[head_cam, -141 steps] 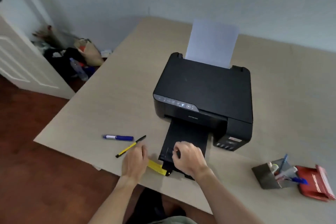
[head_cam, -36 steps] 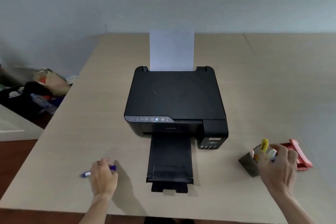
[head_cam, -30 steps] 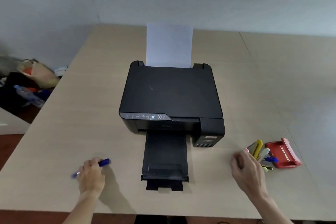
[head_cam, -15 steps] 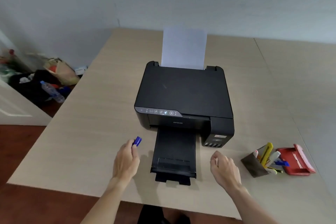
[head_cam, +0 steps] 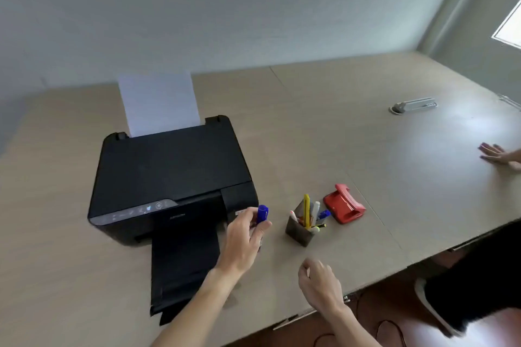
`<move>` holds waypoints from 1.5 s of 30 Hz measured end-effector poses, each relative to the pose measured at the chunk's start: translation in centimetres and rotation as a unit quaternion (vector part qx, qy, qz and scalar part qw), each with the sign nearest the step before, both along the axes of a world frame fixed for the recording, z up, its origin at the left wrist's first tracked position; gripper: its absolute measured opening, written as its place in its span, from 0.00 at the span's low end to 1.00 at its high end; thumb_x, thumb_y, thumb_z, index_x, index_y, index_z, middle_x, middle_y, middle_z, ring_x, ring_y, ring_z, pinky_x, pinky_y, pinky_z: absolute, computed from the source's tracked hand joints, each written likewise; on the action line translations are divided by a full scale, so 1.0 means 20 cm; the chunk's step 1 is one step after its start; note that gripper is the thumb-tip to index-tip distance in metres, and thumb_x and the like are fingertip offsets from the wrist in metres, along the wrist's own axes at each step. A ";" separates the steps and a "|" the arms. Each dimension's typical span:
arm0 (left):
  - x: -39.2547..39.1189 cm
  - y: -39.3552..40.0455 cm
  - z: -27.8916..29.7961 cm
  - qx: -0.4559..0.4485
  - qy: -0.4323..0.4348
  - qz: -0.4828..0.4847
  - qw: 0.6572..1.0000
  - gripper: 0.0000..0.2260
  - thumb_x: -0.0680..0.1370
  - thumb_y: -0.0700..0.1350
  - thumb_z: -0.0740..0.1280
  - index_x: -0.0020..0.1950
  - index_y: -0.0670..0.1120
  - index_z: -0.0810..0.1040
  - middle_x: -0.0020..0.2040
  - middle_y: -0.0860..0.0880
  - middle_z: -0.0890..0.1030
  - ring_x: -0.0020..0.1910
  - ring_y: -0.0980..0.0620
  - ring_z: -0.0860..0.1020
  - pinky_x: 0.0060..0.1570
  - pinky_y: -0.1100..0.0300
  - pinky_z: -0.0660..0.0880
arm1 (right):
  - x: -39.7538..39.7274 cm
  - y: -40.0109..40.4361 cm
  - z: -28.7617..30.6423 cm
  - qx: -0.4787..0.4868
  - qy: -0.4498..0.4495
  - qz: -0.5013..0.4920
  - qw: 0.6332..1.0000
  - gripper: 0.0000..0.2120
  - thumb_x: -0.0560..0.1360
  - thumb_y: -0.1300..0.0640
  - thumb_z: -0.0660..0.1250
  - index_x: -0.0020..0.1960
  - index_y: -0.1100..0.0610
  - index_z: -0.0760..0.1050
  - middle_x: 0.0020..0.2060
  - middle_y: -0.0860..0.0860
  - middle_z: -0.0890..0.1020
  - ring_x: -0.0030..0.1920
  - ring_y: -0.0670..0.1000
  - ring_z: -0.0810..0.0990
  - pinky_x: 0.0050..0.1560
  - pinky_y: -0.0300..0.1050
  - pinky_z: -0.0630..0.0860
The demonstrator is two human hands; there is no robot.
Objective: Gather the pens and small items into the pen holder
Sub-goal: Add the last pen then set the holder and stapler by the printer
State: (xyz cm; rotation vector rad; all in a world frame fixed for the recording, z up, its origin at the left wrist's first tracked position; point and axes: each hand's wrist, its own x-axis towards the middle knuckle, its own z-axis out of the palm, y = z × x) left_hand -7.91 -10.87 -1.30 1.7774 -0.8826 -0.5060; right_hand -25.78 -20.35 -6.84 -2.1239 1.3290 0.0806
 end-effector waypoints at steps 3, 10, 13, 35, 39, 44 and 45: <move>-0.07 -0.21 0.06 -0.031 -0.009 -0.006 0.999 0.03 0.79 0.47 0.68 0.50 0.51 0.76 0.36 0.49 0.83 0.36 0.53 0.82 0.43 0.64 0.78 | -0.13 -0.06 0.00 0.001 -0.005 -0.049 0.999 0.08 0.75 0.53 0.57 0.40 0.51 0.72 0.42 0.50 0.81 0.47 0.56 0.78 0.43 0.48 0.72; -0.16 -0.50 0.05 -0.013 -0.074 -0.046 0.996 0.09 0.77 0.40 0.70 0.53 0.51 0.74 0.46 0.55 0.79 0.45 0.60 0.81 0.44 0.74 0.75 | -0.31 -0.15 -0.01 -0.013 -0.014 -0.129 0.991 0.09 0.75 0.53 0.57 0.40 0.53 0.72 0.39 0.48 0.80 0.44 0.53 0.76 0.40 0.47 0.70; -0.18 -0.56 0.01 0.052 -0.111 -0.058 0.991 0.11 0.77 0.39 0.69 0.56 0.50 0.73 0.48 0.51 0.78 0.47 0.53 0.79 0.49 0.60 0.78 | -0.33 -0.21 0.00 -0.021 -0.023 -0.146 0.989 0.09 0.74 0.53 0.57 0.40 0.53 0.72 0.38 0.48 0.80 0.44 0.53 0.77 0.41 0.47 0.72; -0.34 -0.73 -0.12 0.371 -0.305 -0.071 0.874 0.36 0.70 0.57 0.68 0.73 0.54 0.54 0.69 0.46 0.62 0.57 0.45 0.75 0.47 0.51 0.76 | 0.02 -0.90 0.14 -0.139 -0.041 -0.136 0.980 0.19 0.76 0.58 0.60 0.66 0.59 0.69 0.60 0.56 0.71 0.51 0.60 0.78 0.49 0.53 0.77; -0.31 -0.78 -0.14 0.367 -0.280 -0.071 0.884 0.32 0.72 0.49 0.66 0.74 0.53 0.57 0.69 0.45 0.64 0.58 0.43 0.74 0.50 0.50 0.77 | 0.07 -1.00 0.10 -0.142 -0.032 -0.122 0.982 0.15 0.79 0.57 0.57 0.64 0.58 0.73 0.54 0.55 0.74 0.50 0.59 0.78 0.49 0.52 0.76; -0.15 -0.85 -0.14 0.375 -0.275 -0.068 0.883 0.33 0.73 0.43 0.66 0.74 0.53 0.56 0.67 0.45 0.66 0.60 0.43 0.72 0.54 0.50 0.73 | 0.10 -1.02 0.04 -0.141 -0.015 -0.108 0.984 0.14 0.80 0.55 0.55 0.57 0.59 0.76 0.48 0.55 0.76 0.48 0.59 0.78 0.50 0.53 0.75; -0.10 -0.87 -0.13 0.382 -0.279 -0.066 0.879 0.33 0.73 0.42 0.67 0.74 0.53 0.56 0.67 0.45 0.66 0.60 0.43 0.72 0.55 0.50 0.72 | 0.10 -1.03 0.02 -0.141 -0.011 -0.104 0.984 0.14 0.80 0.54 0.56 0.56 0.59 0.76 0.48 0.55 0.76 0.48 0.59 0.78 0.50 0.53 0.75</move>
